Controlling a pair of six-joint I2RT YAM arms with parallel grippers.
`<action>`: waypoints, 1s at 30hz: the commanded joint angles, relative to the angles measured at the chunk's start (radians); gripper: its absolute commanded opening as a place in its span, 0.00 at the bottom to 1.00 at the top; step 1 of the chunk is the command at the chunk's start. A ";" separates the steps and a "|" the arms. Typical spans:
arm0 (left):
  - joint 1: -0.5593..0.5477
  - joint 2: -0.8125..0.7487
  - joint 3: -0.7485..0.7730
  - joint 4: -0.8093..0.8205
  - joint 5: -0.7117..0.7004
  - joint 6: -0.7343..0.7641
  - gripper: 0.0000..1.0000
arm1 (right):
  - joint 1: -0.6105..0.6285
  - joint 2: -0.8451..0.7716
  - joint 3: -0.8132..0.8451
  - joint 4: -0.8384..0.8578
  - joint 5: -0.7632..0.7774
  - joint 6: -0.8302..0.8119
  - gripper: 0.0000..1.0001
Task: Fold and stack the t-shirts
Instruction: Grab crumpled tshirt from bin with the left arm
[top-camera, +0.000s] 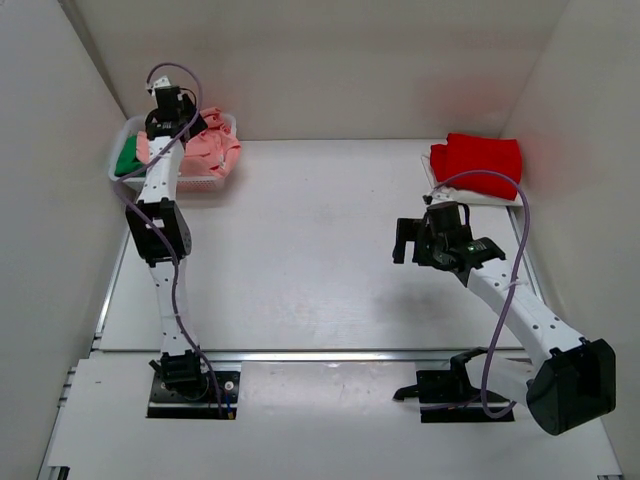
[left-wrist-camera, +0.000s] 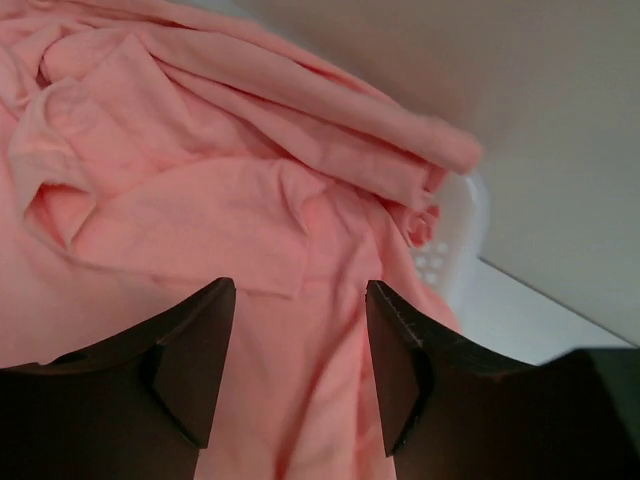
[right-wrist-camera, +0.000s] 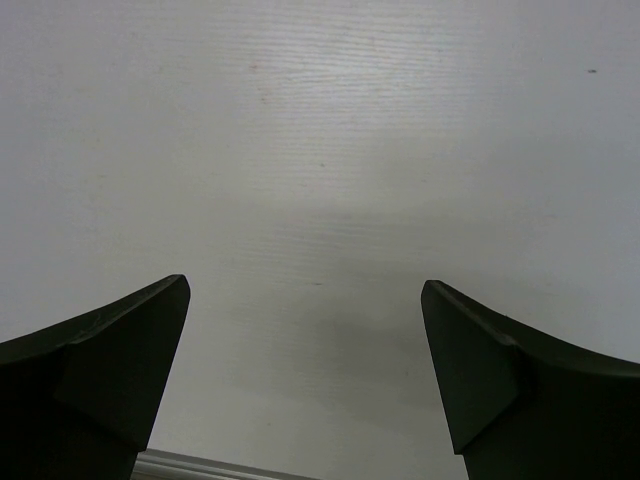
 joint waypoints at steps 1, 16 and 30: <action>0.023 0.122 0.098 0.021 0.071 -0.066 0.66 | -0.032 0.003 0.020 0.115 -0.066 0.003 0.99; 0.036 0.214 0.167 0.059 0.092 -0.113 0.00 | -0.046 0.049 0.030 0.134 -0.100 -0.005 0.99; -0.167 -0.553 -0.153 0.024 0.246 -0.106 0.00 | 0.001 0.058 -0.098 0.220 -0.077 0.029 0.99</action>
